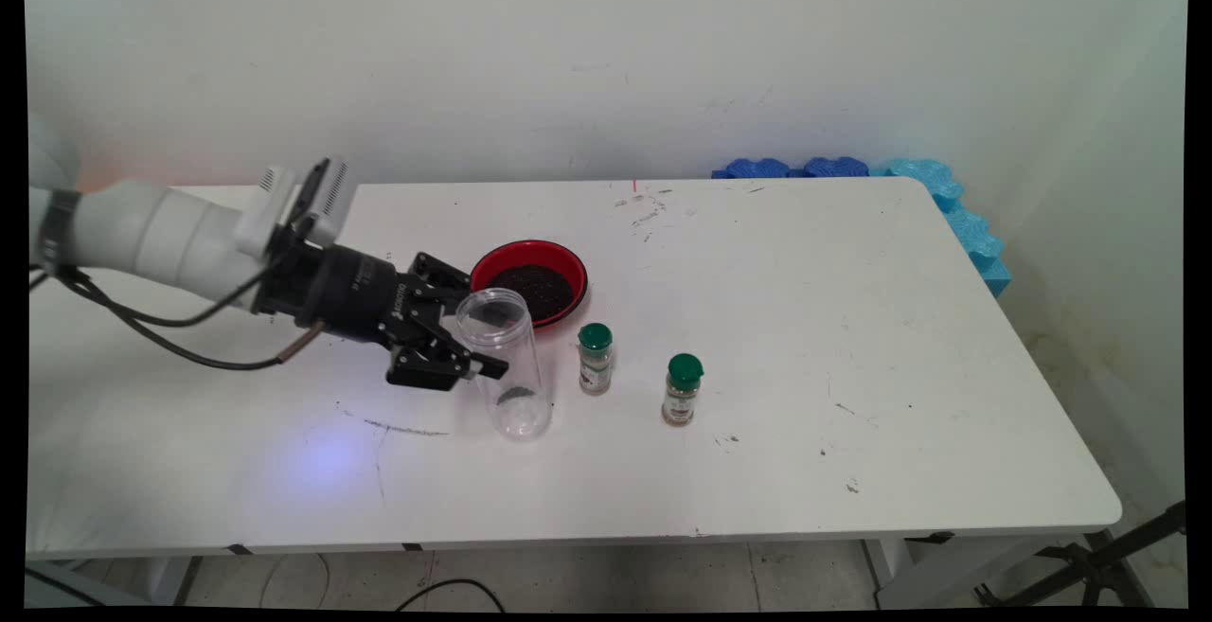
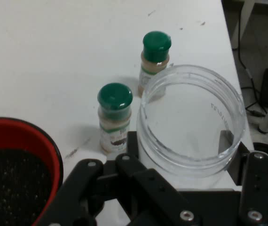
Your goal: Place the picked object on the table
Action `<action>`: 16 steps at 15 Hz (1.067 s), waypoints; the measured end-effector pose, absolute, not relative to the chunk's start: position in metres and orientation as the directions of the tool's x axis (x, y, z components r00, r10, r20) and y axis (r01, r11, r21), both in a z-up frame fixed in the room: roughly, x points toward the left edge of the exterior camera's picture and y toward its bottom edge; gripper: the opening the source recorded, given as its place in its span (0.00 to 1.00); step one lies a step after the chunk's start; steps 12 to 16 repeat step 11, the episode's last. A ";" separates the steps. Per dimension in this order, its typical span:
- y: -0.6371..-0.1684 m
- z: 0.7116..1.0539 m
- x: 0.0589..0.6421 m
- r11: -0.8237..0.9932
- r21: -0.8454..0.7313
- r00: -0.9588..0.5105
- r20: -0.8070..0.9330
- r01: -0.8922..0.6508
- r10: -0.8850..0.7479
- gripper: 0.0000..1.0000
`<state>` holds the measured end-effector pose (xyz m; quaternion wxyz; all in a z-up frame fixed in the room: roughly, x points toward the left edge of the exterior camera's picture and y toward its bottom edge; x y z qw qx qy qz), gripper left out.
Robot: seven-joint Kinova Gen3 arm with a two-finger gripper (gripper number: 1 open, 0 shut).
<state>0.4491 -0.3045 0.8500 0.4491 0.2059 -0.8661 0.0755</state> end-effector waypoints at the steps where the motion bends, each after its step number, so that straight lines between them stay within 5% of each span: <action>1: -0.306 0.845 0.448 0.901 0.057 -0.512 0.807 -0.429 -0.295 0.00; 8: -0.315 0.820 0.442 0.890 0.071 -0.502 0.804 -0.451 -0.319 0.00; 9: -0.316 0.818 0.441 0.889 0.072 -0.499 0.806 -0.453 -0.320 1.00; 16: -0.319 0.816 0.441 0.887 0.071 -0.495 0.809 -0.456 -0.319 1.00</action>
